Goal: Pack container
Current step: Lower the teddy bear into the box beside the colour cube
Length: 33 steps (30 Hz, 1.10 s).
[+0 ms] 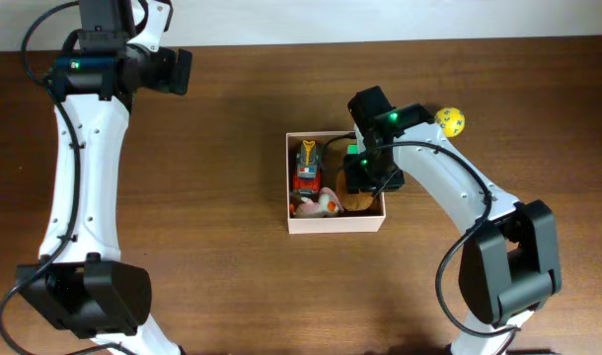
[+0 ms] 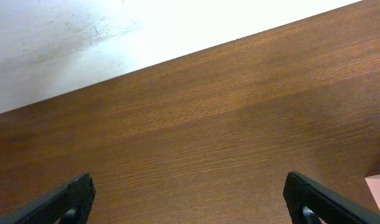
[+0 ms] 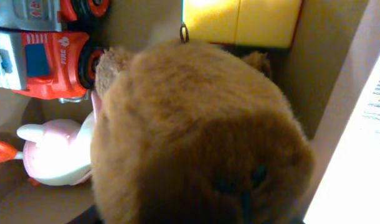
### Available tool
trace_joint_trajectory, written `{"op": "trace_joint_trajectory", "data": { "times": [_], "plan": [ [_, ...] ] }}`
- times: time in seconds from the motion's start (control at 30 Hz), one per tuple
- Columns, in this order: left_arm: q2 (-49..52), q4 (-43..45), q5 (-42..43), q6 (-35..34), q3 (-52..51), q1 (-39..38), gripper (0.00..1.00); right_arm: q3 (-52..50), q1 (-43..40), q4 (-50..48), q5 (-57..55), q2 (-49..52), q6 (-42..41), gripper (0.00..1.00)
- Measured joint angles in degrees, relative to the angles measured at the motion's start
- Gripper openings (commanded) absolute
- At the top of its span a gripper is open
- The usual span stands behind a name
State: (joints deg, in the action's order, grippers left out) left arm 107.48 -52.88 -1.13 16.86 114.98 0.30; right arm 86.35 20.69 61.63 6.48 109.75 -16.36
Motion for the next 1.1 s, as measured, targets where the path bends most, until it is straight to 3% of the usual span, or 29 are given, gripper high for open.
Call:
{"op": "trace_joint_trajectory", "data": {
  "times": [0.47, 0.87, 1.1],
  "plan": [
    [0.0, -0.02, 0.0, 0.0, 0.0, 0.0, 0.99, 0.68, 0.04, 0.02, 0.63, 0.04, -0.09, 0.63],
    [0.0, -0.02, 0.0, 0.0, 0.0, 0.0, 0.99, 15.91, 0.04, 1.79, 0.63, 0.15, -0.09, 0.64],
    [0.0, 0.0, 0.0, 0.0, 0.0, 0.0, 0.99, 17.7, 0.04, 4.48, 0.63, 0.15, -0.09, 0.64]
  ]
}}
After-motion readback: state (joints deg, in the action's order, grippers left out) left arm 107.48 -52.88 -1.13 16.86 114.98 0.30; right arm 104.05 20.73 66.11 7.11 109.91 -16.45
